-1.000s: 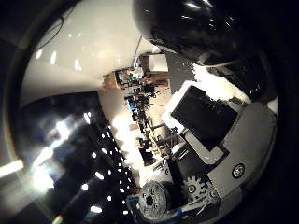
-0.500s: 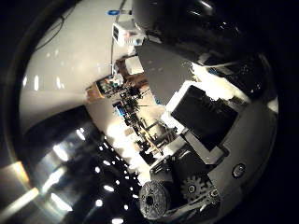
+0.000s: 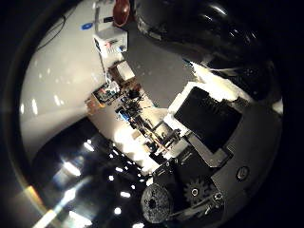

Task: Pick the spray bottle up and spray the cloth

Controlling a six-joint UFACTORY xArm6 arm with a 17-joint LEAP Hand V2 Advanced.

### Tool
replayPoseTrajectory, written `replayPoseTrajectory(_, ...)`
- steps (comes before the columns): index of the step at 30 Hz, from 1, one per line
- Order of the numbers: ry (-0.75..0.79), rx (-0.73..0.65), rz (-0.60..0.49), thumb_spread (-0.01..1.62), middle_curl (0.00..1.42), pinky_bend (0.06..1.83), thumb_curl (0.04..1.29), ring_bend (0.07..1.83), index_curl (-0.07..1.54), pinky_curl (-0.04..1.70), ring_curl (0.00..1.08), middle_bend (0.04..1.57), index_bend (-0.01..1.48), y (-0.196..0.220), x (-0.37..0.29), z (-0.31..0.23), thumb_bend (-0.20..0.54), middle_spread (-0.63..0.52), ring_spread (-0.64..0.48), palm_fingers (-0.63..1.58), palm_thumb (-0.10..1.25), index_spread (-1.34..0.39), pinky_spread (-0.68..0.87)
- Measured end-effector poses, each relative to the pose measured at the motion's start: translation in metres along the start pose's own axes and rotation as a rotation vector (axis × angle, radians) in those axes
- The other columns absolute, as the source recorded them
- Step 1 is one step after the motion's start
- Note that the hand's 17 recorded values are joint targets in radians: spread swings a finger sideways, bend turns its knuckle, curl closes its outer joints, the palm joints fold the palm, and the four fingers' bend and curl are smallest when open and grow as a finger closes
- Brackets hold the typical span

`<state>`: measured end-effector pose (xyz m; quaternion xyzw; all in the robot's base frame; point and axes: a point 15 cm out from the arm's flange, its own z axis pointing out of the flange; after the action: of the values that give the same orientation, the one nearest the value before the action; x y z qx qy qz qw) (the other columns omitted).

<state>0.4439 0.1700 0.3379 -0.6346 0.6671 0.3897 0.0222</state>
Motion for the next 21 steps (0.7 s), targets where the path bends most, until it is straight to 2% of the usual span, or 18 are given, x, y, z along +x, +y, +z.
replayPoseTrajectory(10,0.008,0.026,-0.068,1.05,0.61,1.06,0.70,1.48,0.73,1.15,0.58,1.35,1.12,0.030,-0.022,-0.013,-0.013,-0.13,-0.18,1.20,1.02,-0.23,-0.25)
replayPoseTrajectory(14,0.007,0.032,-0.085,1.05,0.61,1.06,0.70,1.48,0.73,1.15,0.58,1.35,1.13,0.020,-0.020,-0.010,-0.013,-0.13,-0.18,1.20,1.02,-0.23,-0.25)
replayPoseTrajectory(21,-0.002,-0.071,-0.052,1.06,0.61,1.06,0.69,1.48,0.72,1.15,0.58,1.35,1.13,-0.007,0.001,0.023,-0.012,-0.13,-0.18,1.20,1.02,-0.23,-0.25)
